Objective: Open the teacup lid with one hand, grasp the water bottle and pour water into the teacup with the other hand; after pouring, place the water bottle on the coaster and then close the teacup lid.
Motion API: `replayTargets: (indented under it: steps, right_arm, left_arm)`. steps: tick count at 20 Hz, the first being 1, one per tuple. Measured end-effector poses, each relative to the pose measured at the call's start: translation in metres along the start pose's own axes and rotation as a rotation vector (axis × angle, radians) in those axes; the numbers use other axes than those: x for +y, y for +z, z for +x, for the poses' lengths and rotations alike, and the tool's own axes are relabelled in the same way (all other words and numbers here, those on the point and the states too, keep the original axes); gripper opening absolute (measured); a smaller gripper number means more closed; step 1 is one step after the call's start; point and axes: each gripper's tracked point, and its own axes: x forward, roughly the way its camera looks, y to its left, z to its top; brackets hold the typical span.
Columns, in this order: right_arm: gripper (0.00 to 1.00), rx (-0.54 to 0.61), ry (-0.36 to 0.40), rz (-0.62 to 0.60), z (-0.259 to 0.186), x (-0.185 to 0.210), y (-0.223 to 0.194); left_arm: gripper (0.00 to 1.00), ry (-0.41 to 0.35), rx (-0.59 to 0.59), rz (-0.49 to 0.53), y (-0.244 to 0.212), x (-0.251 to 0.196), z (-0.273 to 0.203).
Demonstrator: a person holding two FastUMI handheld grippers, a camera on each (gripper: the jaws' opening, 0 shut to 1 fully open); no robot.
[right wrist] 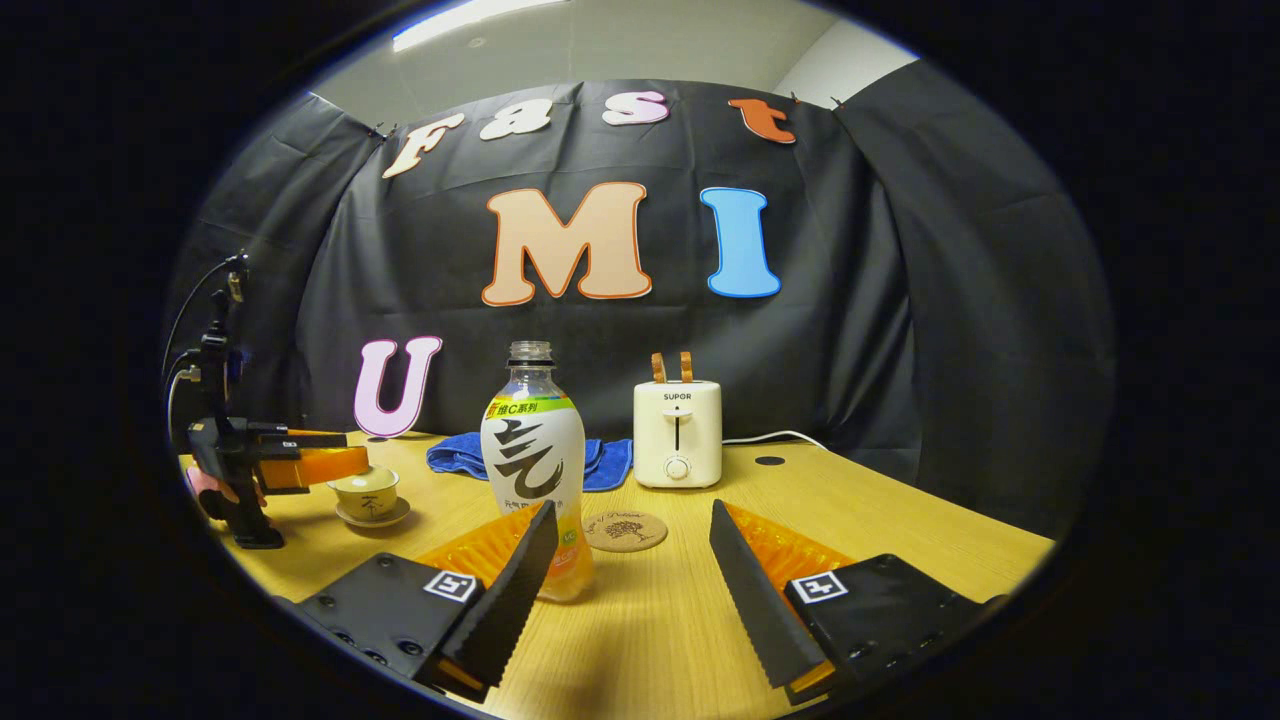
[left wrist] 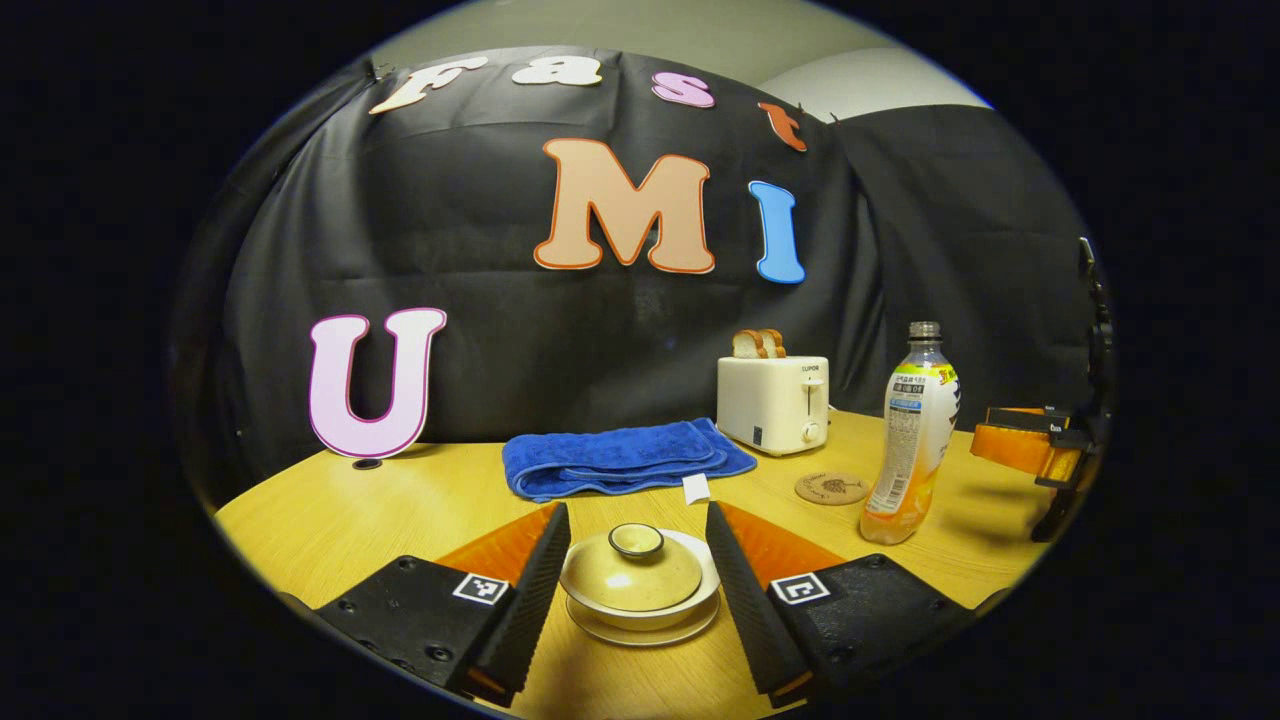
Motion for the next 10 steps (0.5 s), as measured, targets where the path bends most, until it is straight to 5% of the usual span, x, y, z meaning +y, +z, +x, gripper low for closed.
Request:
replayTargets:
  steps: [10]
  right_arm:
    - [0.94, 0.0, 0.002, 0.0, -0.0002, 0.0007, -0.0001]
  left_arm:
    - [0.44, -0.008, 0.054, 0.003, -0.0081, 0.0025, 0.0097]
